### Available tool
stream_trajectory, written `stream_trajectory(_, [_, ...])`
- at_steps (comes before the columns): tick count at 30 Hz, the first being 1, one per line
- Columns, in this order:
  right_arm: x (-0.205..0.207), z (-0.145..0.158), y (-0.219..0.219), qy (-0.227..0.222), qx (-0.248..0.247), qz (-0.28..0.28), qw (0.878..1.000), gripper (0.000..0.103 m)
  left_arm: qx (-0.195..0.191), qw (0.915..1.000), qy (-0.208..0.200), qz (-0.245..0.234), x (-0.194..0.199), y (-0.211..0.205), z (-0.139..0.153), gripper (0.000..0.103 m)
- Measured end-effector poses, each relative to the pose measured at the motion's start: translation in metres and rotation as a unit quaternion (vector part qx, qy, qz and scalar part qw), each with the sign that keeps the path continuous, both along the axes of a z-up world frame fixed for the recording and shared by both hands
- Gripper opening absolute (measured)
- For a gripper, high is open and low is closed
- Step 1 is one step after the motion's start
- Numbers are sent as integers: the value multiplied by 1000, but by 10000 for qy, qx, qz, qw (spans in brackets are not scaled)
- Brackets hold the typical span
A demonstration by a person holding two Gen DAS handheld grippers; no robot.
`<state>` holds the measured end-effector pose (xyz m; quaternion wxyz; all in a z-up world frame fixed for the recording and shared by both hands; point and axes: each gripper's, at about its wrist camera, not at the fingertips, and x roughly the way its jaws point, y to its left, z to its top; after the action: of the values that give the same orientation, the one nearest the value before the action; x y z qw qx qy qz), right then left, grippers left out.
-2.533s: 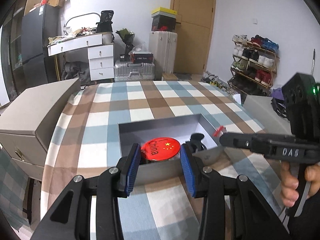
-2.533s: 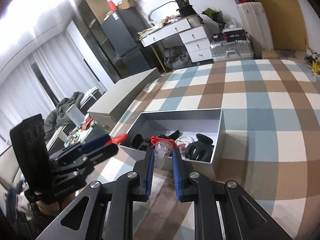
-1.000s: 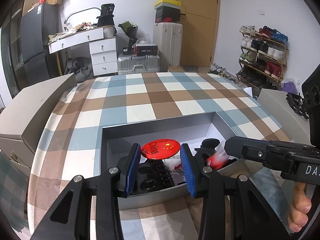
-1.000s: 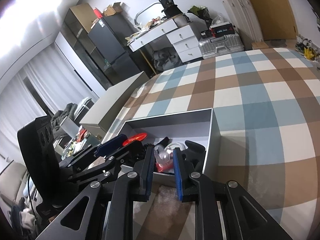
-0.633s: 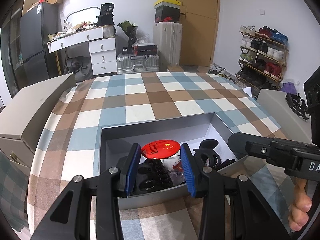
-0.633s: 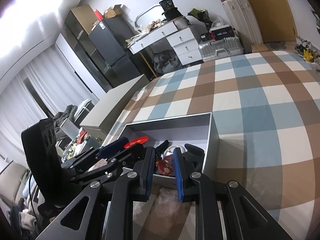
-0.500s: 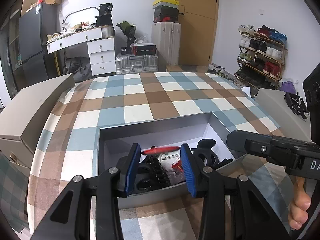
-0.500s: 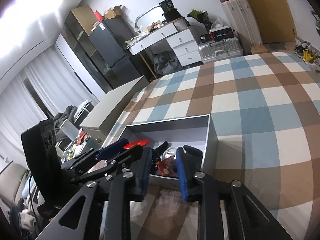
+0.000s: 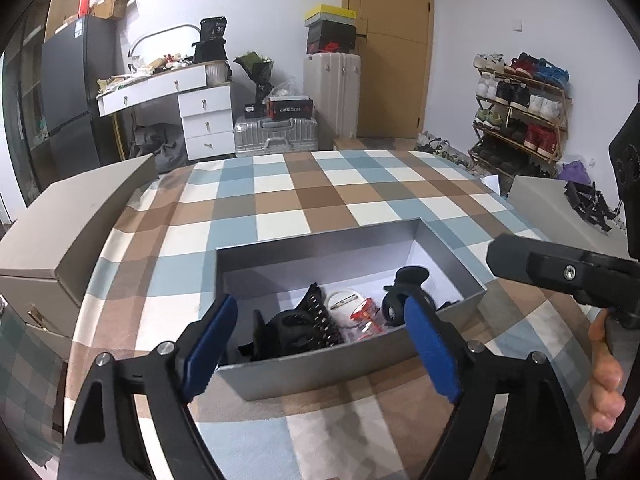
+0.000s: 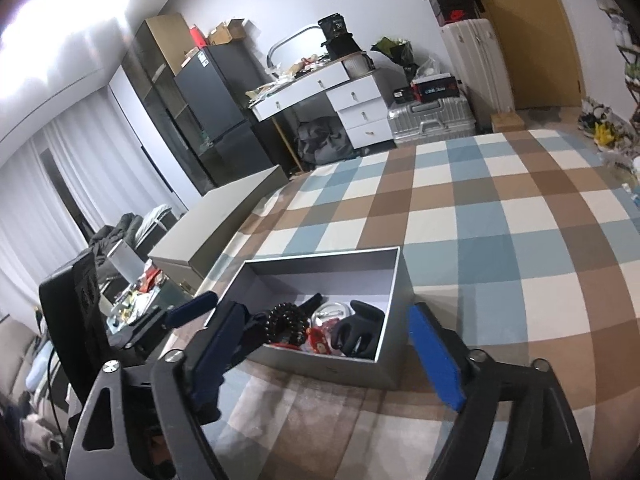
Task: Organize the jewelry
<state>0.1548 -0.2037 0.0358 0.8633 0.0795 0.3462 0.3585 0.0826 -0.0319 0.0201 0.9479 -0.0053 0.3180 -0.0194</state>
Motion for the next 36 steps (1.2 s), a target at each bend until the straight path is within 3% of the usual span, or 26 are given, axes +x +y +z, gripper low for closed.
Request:
stream_trajectory(4, [-14,-5,3,-294,-321,171,9989,101,161,9995,-250,64,-13,4,1,102])
stream_trajectory(11, [-32,-4,1,-771,-221,192,9966,103,321,9975,-604,196,-30,9,1,102])
stream_trajectory(18, [-42,-10,2,-1249,-266,212,9916,103,-107,9964,-800,267,-33,20,-8,102])
stream_trajectory(26, [-55,-14,5,-1873,-340,166,9816,103,-114,9961,-854,209,-35,17,-8,102])
stream_trajectory(36, [-56,-17,10,-1897,-524,167,9803,103,67,9955,-936,116,-41,11,-7,102])
